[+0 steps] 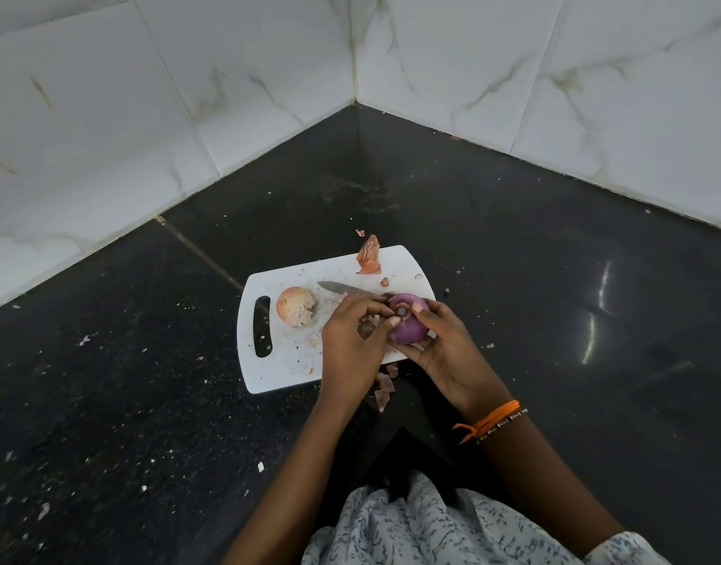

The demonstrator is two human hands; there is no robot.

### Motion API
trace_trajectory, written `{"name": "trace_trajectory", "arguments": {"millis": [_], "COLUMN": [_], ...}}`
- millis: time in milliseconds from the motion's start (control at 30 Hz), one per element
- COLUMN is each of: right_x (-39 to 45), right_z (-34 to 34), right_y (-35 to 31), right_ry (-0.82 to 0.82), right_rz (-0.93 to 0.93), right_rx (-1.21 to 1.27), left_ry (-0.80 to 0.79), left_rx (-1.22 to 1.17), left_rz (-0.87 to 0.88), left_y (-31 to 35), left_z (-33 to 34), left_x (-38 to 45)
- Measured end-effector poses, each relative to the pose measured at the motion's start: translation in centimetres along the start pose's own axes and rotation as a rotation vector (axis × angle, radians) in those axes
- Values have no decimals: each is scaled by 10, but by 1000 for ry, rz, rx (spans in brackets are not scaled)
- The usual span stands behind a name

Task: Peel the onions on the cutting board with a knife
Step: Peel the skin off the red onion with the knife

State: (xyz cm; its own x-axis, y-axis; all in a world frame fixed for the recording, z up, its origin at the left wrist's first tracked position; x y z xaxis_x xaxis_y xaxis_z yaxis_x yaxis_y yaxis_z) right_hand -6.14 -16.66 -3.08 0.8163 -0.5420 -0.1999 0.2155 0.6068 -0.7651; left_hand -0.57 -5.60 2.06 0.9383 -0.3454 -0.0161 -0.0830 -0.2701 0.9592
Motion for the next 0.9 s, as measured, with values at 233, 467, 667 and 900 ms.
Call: {"name": "trace_trajectory", "arguments": {"millis": [233,467,667,900], "right_x": [-3,-2,-2,-3], "right_z": [4,2,5,9], "right_y": [-2,-4,-1,0], "right_ry": [-28,-9,-37,-88], "right_rz": [23,23,0,-24], "right_rx": [3,51,10,-14], "left_ry": [44,-19,-38,-10], "left_rx": [44,-39,23,45], "left_rz": [-68,-192,-140,-157], "left_y": [-14,-20,-5,-5], "left_z": [-7,-6,2,0], "left_x": [10,7,0,0]}}
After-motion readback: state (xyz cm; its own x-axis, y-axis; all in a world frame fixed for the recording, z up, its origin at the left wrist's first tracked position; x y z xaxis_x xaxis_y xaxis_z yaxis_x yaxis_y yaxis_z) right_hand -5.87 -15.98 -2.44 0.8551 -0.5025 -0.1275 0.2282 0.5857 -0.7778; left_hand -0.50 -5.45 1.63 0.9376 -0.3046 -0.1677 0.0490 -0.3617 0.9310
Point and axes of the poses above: each hand's wrist, its own x-axis towards the middle knuckle, its own z-axis out of the palm, y = z × x, the point moved 6 cm from there along x, towards the middle knuckle, and after that the axes turned 15 degrees about -z, right-handed, at the moved point
